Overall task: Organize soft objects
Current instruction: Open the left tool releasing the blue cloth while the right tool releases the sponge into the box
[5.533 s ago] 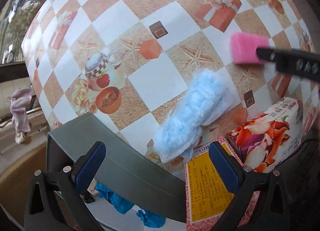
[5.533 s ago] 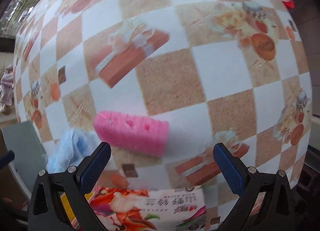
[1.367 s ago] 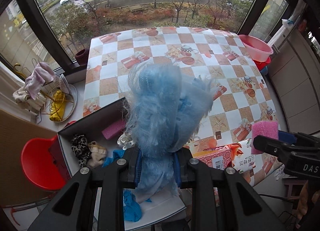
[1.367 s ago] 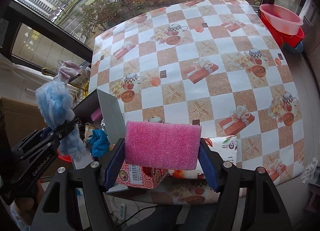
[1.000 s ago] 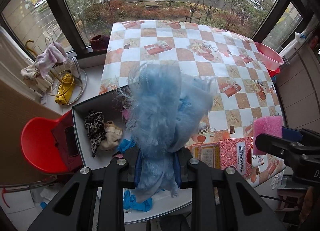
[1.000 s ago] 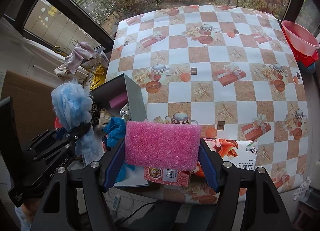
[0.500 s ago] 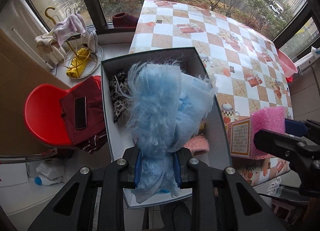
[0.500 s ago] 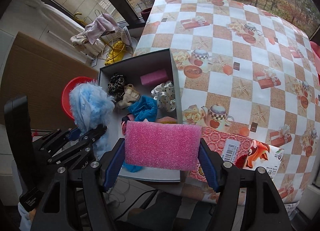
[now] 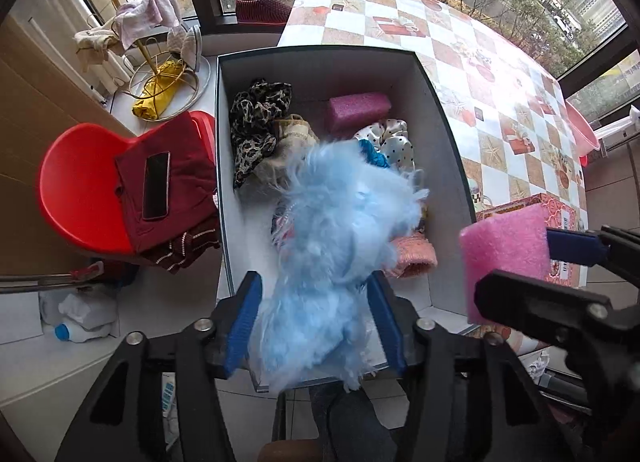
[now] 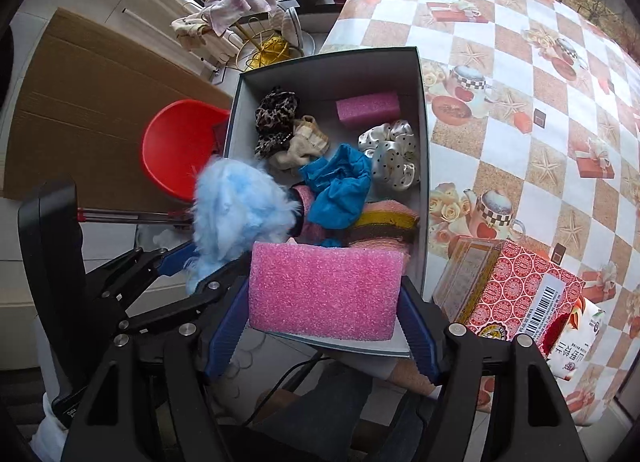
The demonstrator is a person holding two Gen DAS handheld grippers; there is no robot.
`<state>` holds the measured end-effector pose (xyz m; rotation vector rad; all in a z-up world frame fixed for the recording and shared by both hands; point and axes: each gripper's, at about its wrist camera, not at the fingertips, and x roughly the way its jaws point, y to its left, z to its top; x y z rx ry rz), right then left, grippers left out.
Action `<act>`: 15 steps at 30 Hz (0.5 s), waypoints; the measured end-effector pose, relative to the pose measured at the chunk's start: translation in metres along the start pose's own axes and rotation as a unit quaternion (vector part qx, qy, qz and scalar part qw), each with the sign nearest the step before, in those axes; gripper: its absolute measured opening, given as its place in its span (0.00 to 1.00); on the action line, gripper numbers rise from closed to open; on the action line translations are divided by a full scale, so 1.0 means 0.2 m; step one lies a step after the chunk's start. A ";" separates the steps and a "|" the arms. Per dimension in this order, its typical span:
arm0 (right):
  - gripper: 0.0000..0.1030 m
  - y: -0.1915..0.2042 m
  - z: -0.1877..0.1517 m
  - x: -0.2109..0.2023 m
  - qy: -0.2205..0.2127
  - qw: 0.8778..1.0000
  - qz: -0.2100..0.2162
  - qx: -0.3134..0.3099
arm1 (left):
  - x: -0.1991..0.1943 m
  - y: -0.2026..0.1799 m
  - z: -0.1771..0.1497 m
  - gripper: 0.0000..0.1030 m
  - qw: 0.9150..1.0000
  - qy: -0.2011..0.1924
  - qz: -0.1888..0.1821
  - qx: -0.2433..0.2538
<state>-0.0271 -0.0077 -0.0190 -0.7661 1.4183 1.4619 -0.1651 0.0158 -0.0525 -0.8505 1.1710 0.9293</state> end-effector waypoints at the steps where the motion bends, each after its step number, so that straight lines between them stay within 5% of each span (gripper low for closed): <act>1: 0.98 0.00 0.00 0.00 -0.001 1.000 0.000 0.000 | 0.00 -0.01 0.00 0.73 1.000 0.000 0.006 0.004; 10: 1.00 -0.02 -0.02 -0.10 -0.029 1.000 -0.006 0.001 | 0.01 -0.02 0.00 0.79 0.997 0.008 0.071 -0.005; 15: 1.00 -0.04 -0.03 -0.12 -0.033 0.999 -0.015 0.005 | 0.03 0.03 0.00 0.79 0.999 0.030 0.018 -0.025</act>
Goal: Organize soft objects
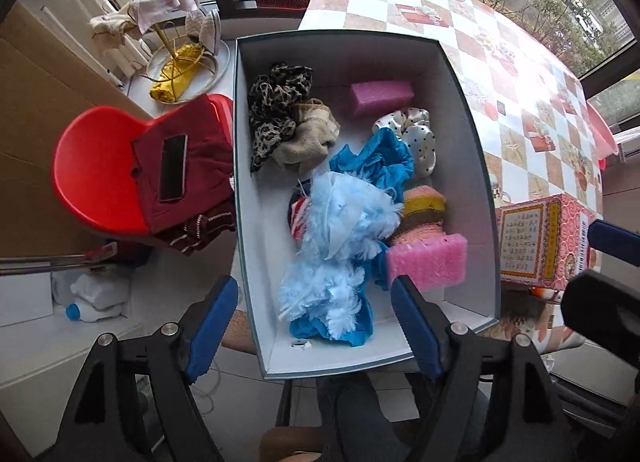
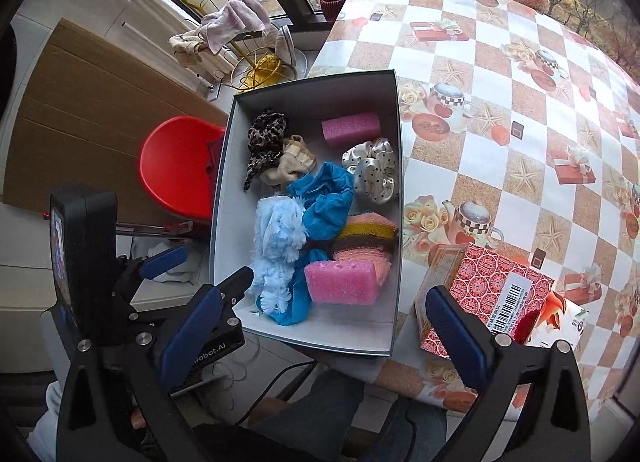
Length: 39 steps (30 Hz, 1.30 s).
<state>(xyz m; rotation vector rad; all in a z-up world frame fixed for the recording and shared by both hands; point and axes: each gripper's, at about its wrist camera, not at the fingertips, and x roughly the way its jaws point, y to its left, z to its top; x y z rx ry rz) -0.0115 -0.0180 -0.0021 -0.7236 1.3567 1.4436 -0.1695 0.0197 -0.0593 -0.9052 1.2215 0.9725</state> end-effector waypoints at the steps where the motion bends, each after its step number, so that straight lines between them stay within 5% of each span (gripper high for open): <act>1: 1.00 0.00 0.00 0.00 0.001 1.000 -0.002 0.001 | 0.00 0.00 0.00 0.79 1.000 0.001 -0.002 0.000; 39: 1.00 0.07 -0.03 0.01 0.012 1.000 -0.010 -0.025 | -0.03 -0.01 -0.02 0.79 0.999 0.006 0.033 0.008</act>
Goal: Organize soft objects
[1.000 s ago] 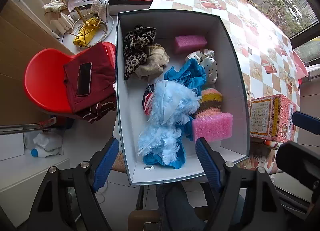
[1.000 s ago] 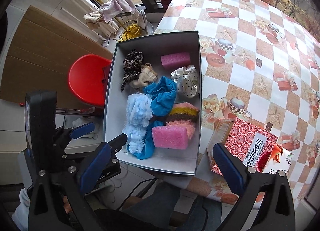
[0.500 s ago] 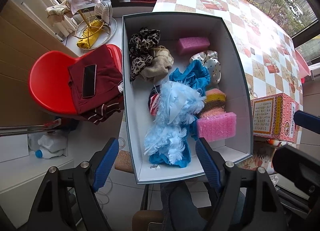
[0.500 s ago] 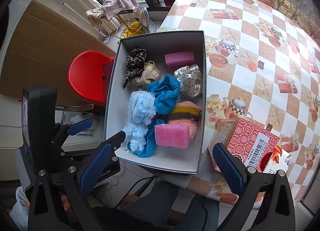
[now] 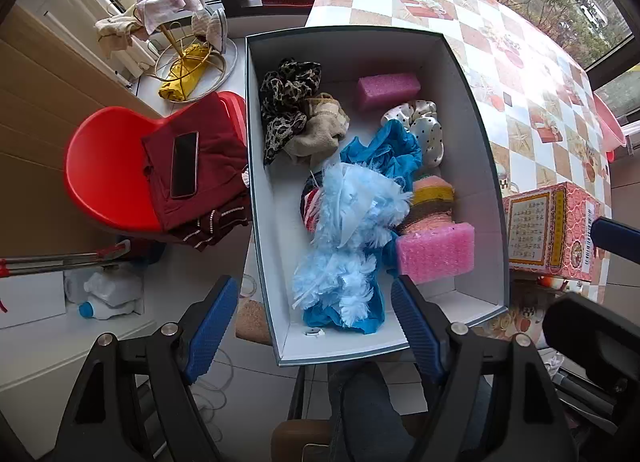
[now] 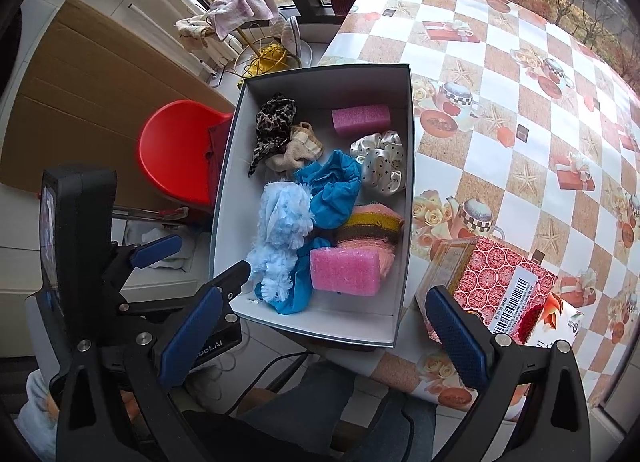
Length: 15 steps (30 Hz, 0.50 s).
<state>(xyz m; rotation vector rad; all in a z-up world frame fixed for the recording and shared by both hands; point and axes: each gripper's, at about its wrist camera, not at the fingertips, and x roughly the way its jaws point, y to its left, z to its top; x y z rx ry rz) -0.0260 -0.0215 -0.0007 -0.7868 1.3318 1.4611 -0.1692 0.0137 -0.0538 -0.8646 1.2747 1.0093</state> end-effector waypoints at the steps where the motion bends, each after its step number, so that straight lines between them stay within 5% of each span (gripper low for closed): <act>1: 1.00 0.00 0.00 0.00 0.000 1.000 0.001 0.000 | 0.00 0.00 0.00 0.79 1.000 0.001 0.002 0.001; 15: 1.00 -0.03 -0.02 0.00 -0.002 1.000 0.019 0.004 | 0.02 -0.06 -0.01 0.79 0.999 0.016 0.024 0.019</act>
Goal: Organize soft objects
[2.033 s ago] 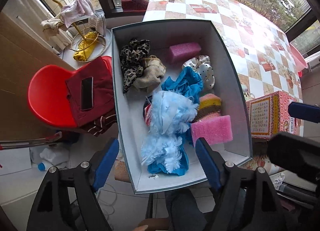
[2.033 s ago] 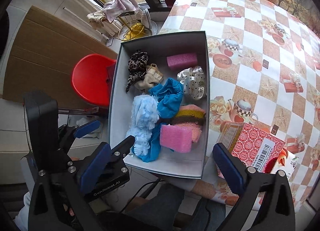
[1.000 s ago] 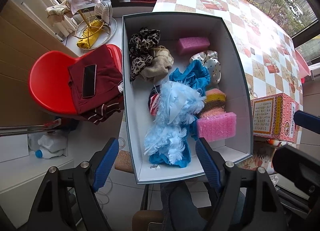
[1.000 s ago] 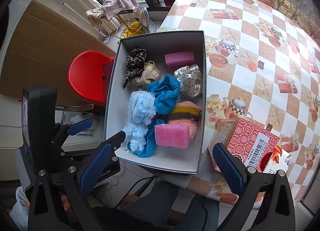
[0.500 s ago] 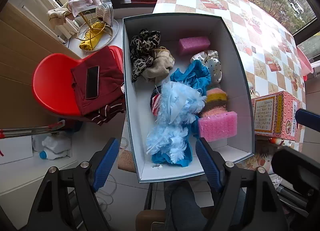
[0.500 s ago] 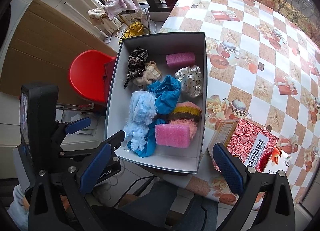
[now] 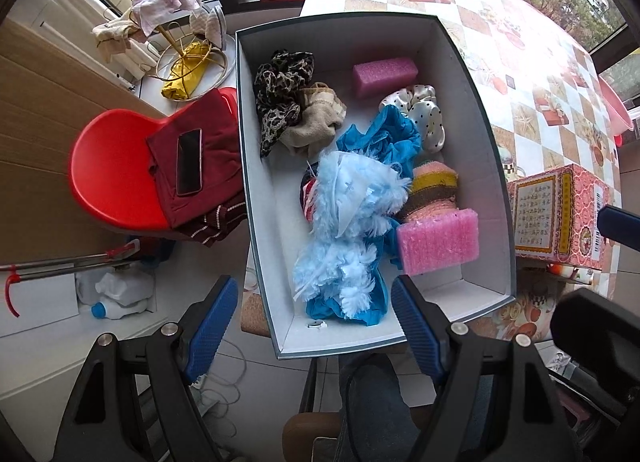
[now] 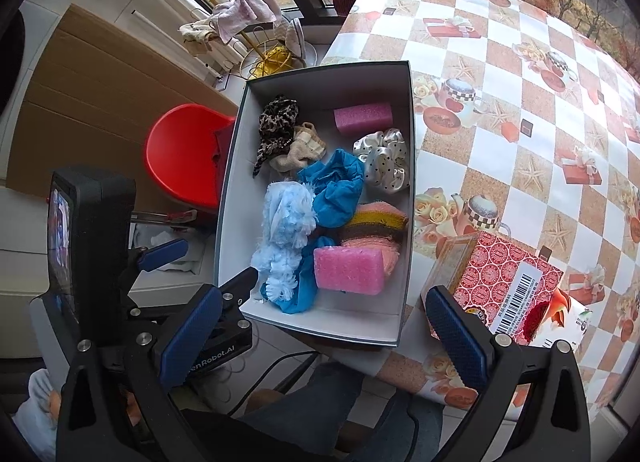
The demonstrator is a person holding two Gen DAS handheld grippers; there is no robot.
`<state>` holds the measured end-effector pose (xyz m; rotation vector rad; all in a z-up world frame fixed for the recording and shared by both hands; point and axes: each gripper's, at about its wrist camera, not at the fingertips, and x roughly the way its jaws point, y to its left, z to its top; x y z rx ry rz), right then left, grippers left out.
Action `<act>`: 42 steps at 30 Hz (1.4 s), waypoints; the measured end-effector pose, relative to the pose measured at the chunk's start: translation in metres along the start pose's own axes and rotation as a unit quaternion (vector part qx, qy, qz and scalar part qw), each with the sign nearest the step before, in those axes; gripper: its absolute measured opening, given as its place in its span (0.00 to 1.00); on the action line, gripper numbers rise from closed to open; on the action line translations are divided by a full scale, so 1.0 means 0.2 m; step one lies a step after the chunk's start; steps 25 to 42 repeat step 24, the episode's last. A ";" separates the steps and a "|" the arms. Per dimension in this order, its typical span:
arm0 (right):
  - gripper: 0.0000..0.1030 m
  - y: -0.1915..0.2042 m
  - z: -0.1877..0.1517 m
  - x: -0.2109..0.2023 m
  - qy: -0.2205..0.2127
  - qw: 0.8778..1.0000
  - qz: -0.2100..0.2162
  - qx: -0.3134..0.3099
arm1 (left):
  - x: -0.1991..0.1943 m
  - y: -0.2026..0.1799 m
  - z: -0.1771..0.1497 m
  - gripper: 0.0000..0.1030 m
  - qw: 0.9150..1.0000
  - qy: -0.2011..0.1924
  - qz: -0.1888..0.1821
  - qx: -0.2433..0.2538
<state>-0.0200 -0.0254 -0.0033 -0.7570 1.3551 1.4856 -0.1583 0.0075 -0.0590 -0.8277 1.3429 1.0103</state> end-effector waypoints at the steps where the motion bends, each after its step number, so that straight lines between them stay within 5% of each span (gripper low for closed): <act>1: 1.00 0.00 0.00 0.00 0.000 1.000 0.001 -0.001 | 0.00 0.00 0.00 0.79 1.000 0.001 0.001 0.001; 42: 1.00 0.00 -0.01 0.00 0.011 1.000 -0.006 -0.021 | 0.04 0.05 -0.07 0.79 0.999 -0.003 -0.028 -0.043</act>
